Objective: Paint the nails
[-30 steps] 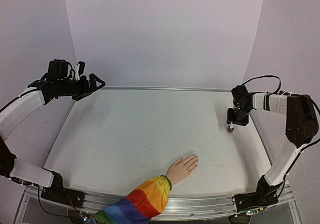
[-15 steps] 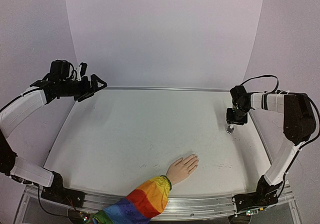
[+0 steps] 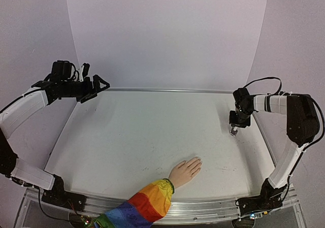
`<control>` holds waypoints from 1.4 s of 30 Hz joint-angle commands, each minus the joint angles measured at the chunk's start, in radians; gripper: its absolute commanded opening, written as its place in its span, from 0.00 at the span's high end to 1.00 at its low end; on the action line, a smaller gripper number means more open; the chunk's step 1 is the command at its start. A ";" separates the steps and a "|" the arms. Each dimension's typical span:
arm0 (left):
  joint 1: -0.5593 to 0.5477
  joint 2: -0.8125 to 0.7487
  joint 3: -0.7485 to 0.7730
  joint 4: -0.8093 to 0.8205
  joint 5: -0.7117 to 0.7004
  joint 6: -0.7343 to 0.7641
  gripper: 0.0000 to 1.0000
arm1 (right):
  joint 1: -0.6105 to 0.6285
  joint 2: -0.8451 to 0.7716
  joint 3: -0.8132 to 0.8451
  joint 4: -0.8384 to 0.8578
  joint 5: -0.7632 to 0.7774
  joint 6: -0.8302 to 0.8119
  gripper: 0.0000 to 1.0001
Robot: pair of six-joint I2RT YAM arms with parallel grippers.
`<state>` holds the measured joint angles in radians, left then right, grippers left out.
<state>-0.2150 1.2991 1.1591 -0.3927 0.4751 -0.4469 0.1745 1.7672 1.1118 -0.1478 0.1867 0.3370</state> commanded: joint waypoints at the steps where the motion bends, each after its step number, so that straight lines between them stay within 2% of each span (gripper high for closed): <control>1: -0.003 -0.003 0.057 0.038 0.028 -0.006 0.01 | -0.003 0.006 -0.003 -0.022 -0.008 0.008 0.76; 15: -0.004 0.022 0.067 0.039 0.057 -0.007 0.01 | -0.003 -0.003 -0.026 -0.028 -0.008 0.010 0.77; 20: -0.004 0.019 0.065 0.039 0.058 -0.004 0.01 | -0.003 -0.027 -0.030 -0.029 -0.022 0.013 0.87; 24: -0.006 0.021 0.063 0.040 0.058 -0.006 0.01 | -0.003 -0.073 -0.033 -0.029 -0.058 -0.022 1.00; 29: -0.028 0.060 0.076 0.047 0.083 -0.022 0.01 | -0.001 -0.157 -0.051 -0.004 -0.160 -0.103 1.00; 34: -0.125 0.139 0.124 0.050 0.108 0.036 0.00 | 0.013 -0.260 -0.093 0.090 -0.358 -0.112 1.00; 42: -0.423 0.201 0.179 0.079 -0.137 0.233 0.01 | 0.127 -0.369 -0.160 0.318 -0.708 0.002 1.00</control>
<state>-0.5251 1.4937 1.2644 -0.3828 0.4683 -0.3454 0.2375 1.4654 0.9855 0.0200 -0.2863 0.2825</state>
